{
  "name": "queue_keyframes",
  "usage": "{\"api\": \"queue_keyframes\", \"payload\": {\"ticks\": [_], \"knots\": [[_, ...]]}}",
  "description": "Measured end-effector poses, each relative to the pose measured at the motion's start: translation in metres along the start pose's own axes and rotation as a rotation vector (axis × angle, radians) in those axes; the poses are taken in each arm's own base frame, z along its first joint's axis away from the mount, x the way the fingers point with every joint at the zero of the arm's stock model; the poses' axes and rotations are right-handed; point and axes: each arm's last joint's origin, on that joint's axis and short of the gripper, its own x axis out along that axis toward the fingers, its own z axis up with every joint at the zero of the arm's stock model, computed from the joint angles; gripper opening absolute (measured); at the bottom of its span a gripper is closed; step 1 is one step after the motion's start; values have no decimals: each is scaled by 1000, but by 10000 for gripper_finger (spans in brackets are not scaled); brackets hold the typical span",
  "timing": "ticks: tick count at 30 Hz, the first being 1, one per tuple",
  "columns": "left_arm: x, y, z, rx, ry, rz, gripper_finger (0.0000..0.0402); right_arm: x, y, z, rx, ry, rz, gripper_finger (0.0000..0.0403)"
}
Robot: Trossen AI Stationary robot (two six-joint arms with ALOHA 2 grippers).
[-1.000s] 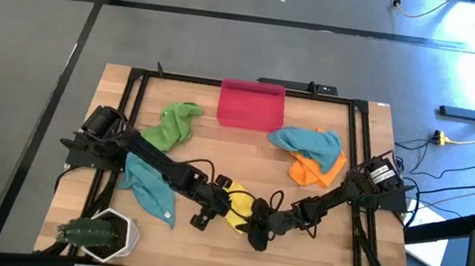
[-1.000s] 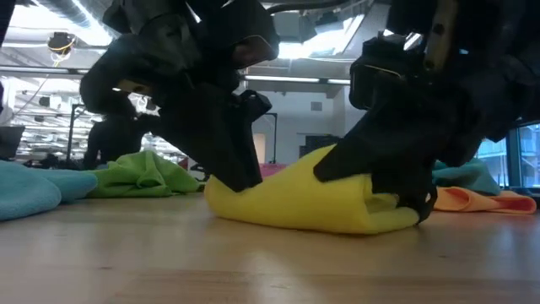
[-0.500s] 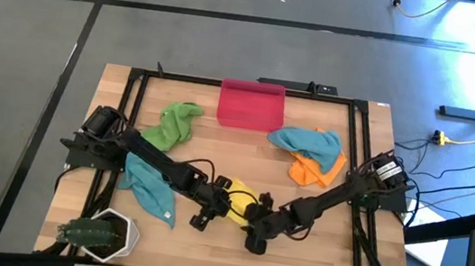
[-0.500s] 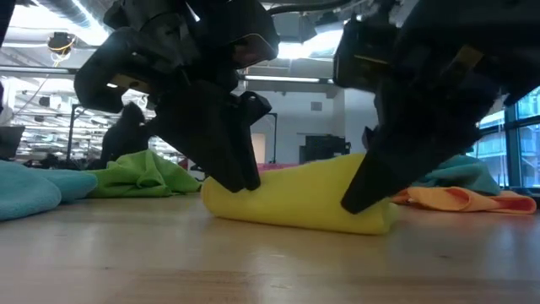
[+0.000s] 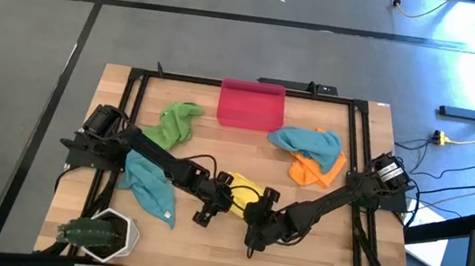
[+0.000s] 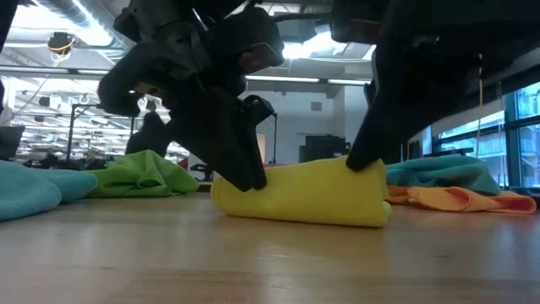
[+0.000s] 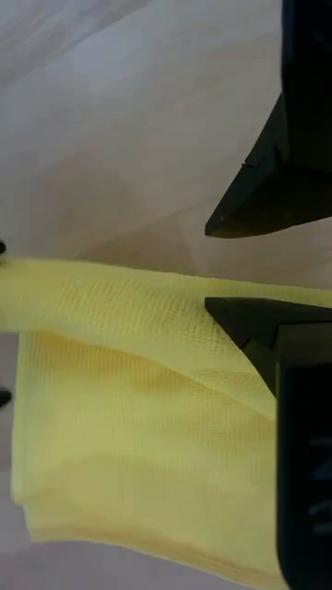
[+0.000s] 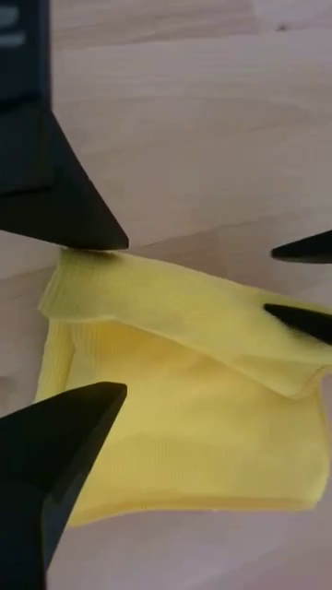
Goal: Roll microfiber towels into tight, uniform cylinder then place into a basket
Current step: Roll the yellow microfiber cloth
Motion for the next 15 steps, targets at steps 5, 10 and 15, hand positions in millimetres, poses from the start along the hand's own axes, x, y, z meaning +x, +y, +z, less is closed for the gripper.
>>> {"api": "queue_keyframes", "payload": {"ticks": [5,10,15], "knots": [[0,9,-1,-19,1,12,105,0,-1,-4,40,-45,-67,218],[0,14,-1,-33,0,2,105,1,-3,-11,53,-99,-146,189],[0,15,-1,-26,-2,-2,105,6,-8,-20,97,-125,-194,157]]}}
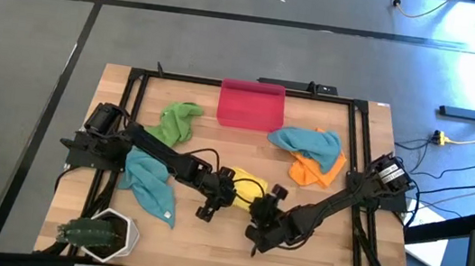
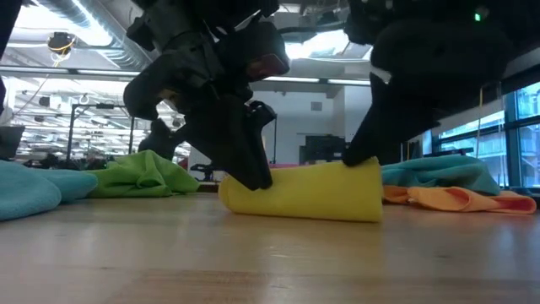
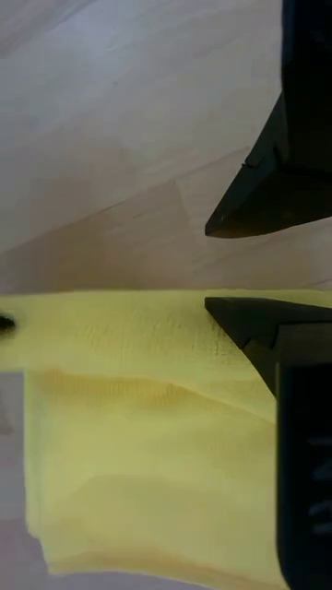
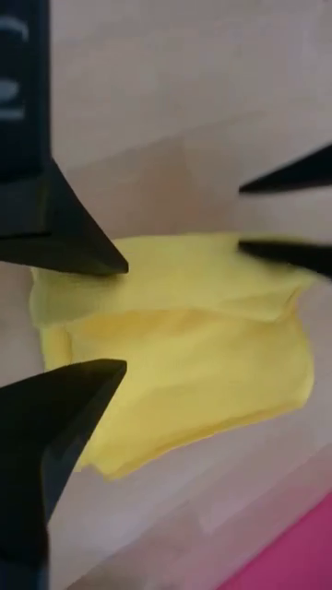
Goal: Roll microfiber towels into tight, uniform cylinder then place into a basket
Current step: Roll the yellow microfiber cloth
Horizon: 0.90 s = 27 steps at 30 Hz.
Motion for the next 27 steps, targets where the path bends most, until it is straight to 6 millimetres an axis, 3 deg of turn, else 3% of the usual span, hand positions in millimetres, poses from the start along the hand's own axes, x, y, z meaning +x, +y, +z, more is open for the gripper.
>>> {"api": "queue_keyframes", "payload": {"ticks": [8,16,27], "knots": [[0,0,1,11,-14,0,105,20,-22,-21,99,45,-78,116],[-1,0,3,23,-24,16,105,30,-30,-19,119,43,-91,93],[-3,2,4,210,22,332,111,37,-35,-13,123,84,-69,89]]}}
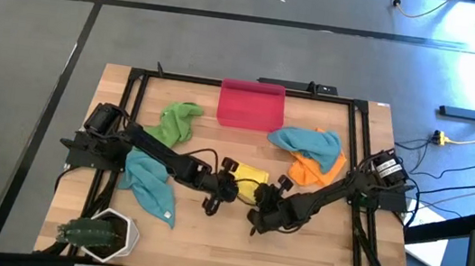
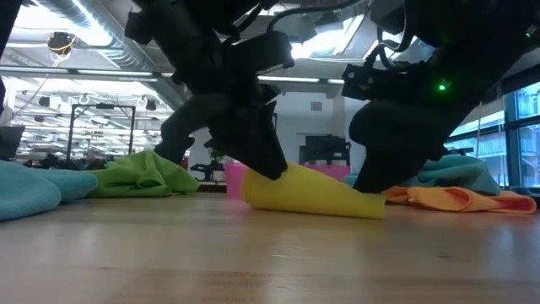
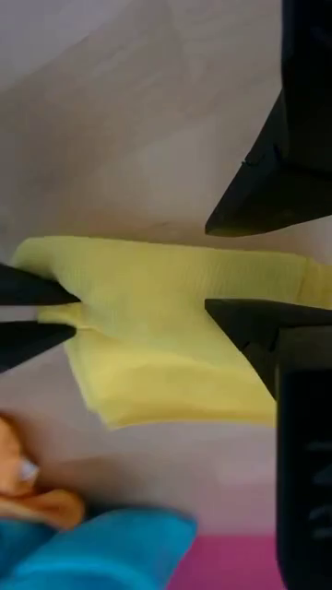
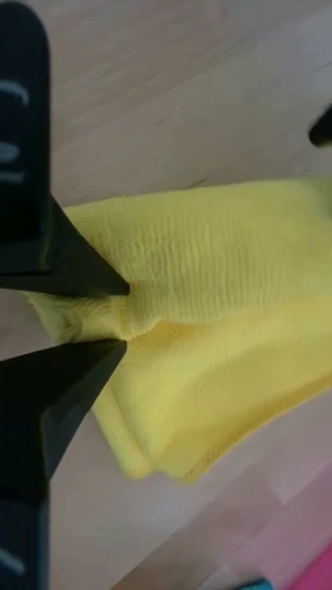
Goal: Roll microfiber towels into tight, uniform cylinder then place into a basket
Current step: Roll the yellow microfiber cloth
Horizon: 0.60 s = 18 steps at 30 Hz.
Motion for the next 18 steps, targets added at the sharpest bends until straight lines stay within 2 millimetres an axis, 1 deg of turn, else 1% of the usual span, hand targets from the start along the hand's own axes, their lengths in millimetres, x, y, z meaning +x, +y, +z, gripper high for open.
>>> {"api": "queue_keyframes", "payload": {"ticks": [5,9,12,16,18], "knots": [[-7,-15,5,162,6,81,125,6,-3,7,13,35,32,89],[-10,-21,7,217,9,102,150,11,-6,13,21,55,60,89],[-5,-24,4,231,40,110,175,15,-7,17,24,68,82,89],[10,-29,-4,258,102,139,207,18,-9,21,40,86,103,89],[18,-32,-9,281,140,181,220,19,-9,22,45,93,112,89]]}}
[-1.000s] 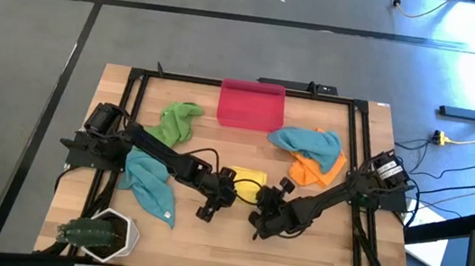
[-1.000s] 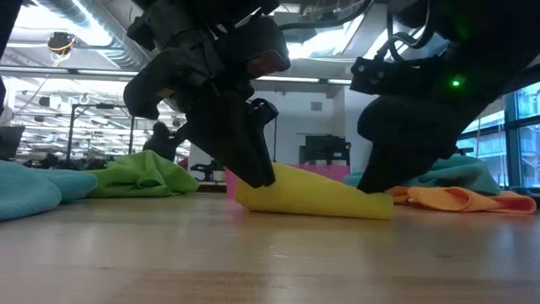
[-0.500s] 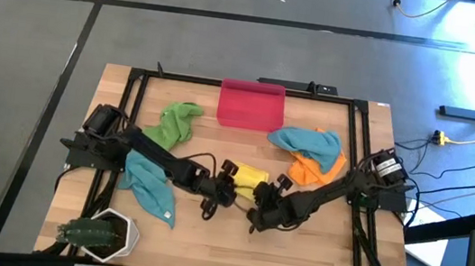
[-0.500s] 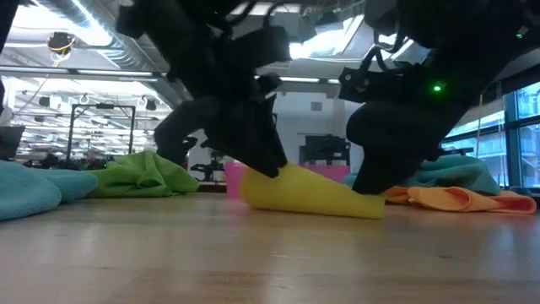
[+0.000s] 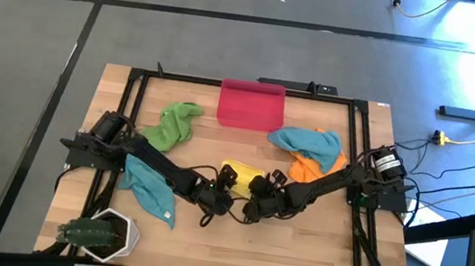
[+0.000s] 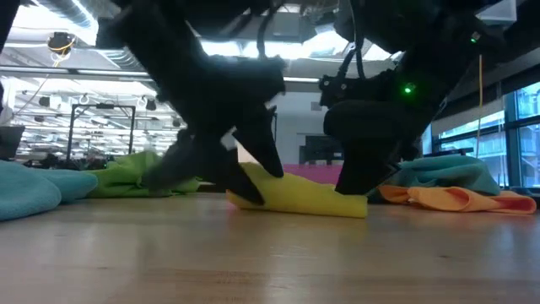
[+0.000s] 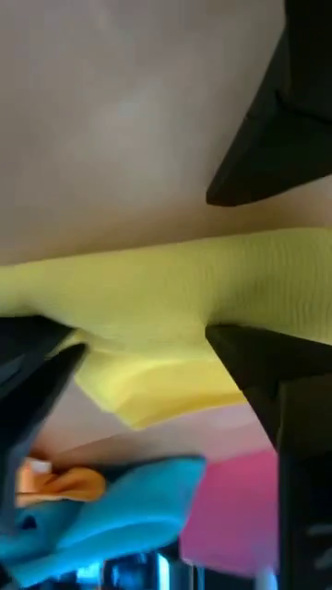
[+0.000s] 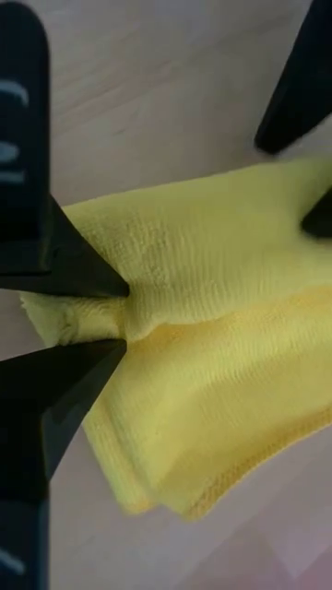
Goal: Roll microfiber towels into tight, uniform cylinder then place into a basket
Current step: Roll the yellow microfiber cloth
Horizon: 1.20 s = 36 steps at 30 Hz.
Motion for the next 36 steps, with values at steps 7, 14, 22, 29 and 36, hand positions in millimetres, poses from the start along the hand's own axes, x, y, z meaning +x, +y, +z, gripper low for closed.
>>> {"api": "queue_keyframes", "payload": {"ticks": [7,14,22,29,36], "knots": [[6,-3,-4,24,98,147,240,3,-2,4,-3,18,20,90],[0,-5,2,84,61,137,240,4,-4,6,1,26,31,90],[4,-7,0,84,49,90,241,4,-3,6,7,34,43,90],[7,-5,-2,68,35,37,201,5,-3,6,7,34,43,90],[9,-3,-4,42,33,-4,125,5,-3,6,3,36,43,90]]}}
